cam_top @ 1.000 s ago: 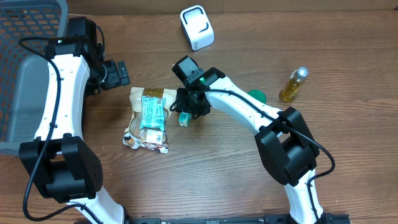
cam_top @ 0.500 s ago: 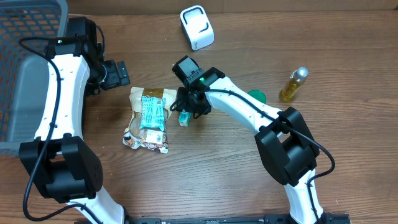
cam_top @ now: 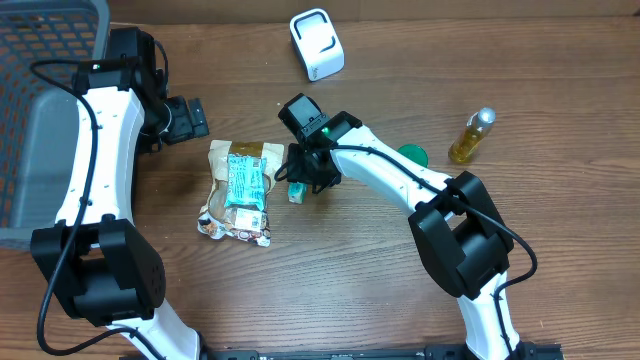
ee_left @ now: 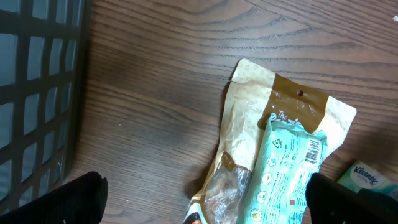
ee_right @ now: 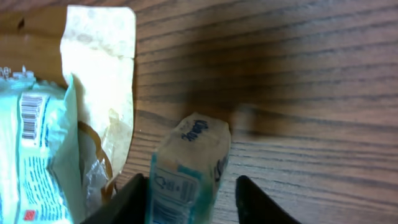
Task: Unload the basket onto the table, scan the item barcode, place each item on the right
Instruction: 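Lower the right gripper and close it on the Kleenex pack, then lift the Kleenex pack upright with the right gripper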
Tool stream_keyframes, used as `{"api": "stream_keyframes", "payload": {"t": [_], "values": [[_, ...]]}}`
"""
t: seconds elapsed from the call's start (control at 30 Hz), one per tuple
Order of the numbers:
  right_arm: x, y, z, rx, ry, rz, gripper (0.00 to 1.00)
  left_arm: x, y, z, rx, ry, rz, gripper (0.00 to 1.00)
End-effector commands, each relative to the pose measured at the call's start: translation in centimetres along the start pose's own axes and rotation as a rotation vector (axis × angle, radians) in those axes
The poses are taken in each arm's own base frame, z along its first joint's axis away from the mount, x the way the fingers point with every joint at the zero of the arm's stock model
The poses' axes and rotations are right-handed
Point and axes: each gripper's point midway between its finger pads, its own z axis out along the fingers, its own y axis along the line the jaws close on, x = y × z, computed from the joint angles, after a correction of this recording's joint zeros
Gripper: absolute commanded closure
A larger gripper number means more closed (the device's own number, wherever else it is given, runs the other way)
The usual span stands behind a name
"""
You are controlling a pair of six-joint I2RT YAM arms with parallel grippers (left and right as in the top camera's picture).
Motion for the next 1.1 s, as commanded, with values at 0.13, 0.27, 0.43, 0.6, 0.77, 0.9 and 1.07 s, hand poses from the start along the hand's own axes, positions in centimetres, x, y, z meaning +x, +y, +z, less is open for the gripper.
{"api": "stream_keyframes", "payload": {"t": [0.13,0.27,0.43,0.6,0.77,0.9,1.07], "values": [[0.0,0.0,-0.5,0.004,-0.01,-0.01,0.66,0.1,-0.4,-0.2,0.009,-0.001,0.022,0.0],[0.0,0.0,-0.5,0.005,-0.01,-0.01,0.71,0.1,-0.4,-0.2,0.009,-0.001,0.022,0.0],[-0.1,0.0,-0.5,0.003,-0.013,-0.01,0.79,0.1,-0.4,-0.2,0.009,-0.001,0.022,0.0],[-0.9,-1.1,-0.7,0.053,-0.051,-0.001,0.96,0.1,-0.4,-0.2,0.009,-0.001,0.022,0.01],[-2.0,-2.9,-1.8,0.101,-0.053,0.018,0.96,0.1,-0.4,-0.2,0.009,-0.001,0.022,0.0],[-2.9,-4.6,-3.4,0.135,-0.027,0.001,0.96,0.1,-0.4,-0.2,0.009,-0.001,0.022,0.01],[-3.8,-6.3,-5.4,0.161,-0.003,-0.026,0.96,0.1,-0.4,-0.2,0.009,-0.001,0.022,0.01]]}}
